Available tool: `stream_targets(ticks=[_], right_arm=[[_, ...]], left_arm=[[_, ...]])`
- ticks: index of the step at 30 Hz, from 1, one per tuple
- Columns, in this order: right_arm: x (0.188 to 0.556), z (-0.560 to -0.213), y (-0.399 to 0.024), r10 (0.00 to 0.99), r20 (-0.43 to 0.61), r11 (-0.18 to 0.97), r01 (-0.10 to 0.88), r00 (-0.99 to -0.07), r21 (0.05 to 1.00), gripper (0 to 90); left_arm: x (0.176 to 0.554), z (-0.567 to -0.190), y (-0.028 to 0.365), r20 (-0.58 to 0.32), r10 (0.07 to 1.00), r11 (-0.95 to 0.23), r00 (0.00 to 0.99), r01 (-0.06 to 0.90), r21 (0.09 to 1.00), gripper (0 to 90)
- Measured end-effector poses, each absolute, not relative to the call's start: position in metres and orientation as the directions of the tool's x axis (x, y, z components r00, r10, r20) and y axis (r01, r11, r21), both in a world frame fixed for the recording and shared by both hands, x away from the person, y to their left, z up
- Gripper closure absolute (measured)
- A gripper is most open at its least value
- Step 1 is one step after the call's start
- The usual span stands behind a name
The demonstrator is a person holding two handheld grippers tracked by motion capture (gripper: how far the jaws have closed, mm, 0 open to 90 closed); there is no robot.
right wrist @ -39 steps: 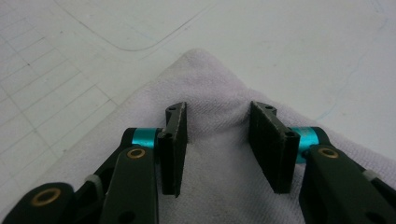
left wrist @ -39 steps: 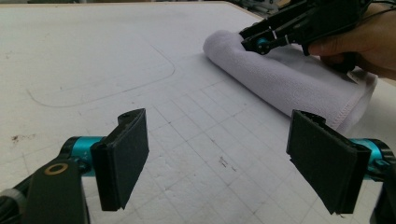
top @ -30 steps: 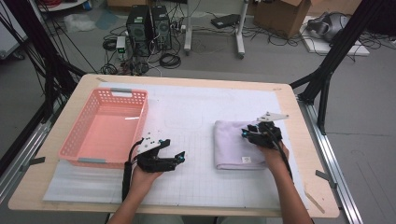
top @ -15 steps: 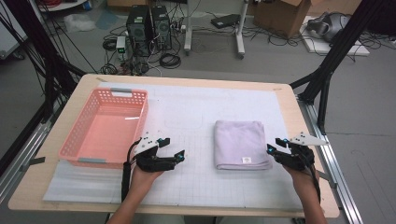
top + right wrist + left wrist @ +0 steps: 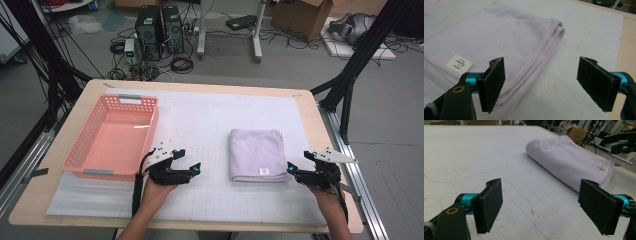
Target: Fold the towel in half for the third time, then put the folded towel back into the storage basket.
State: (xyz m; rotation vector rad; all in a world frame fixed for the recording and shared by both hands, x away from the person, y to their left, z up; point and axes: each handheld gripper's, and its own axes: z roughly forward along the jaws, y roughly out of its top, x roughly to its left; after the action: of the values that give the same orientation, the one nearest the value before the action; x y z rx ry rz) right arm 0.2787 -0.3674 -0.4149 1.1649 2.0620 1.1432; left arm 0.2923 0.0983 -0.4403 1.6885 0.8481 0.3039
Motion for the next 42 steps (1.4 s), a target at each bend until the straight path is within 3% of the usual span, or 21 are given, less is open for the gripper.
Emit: stream_targets(ticks=[14,17,33,42], right_arm=[[0.28,-0.42,-0.367,0.862,-0.027,0.291,0.451,-0.506,0.844,21.9],[0.28,-0.42,-0.366,0.862,-0.03,0.294,0.451,-0.506,0.843,21.9],[0.283,-0.423,-0.364,0.853,-0.025,0.299,0.45,-0.521,0.841,21.9],[0.283,-0.422,-0.368,0.856,-0.005,0.276,0.448,-0.517,0.851,21.9]], left_arm=[[0.318,-0.424,0.071,-0.254,0.662,-0.079,0.706,0.402,0.912,23.6],[0.328,-0.425,0.057,-0.282,0.64,-0.093,0.714,0.437,0.895,28.9],[0.359,-0.439,-0.015,-0.304,0.652,-0.17,0.694,0.525,0.834,30.0],[0.364,-0.453,-0.032,-0.409,0.631,-0.148,0.659,0.62,0.77,30.8]])
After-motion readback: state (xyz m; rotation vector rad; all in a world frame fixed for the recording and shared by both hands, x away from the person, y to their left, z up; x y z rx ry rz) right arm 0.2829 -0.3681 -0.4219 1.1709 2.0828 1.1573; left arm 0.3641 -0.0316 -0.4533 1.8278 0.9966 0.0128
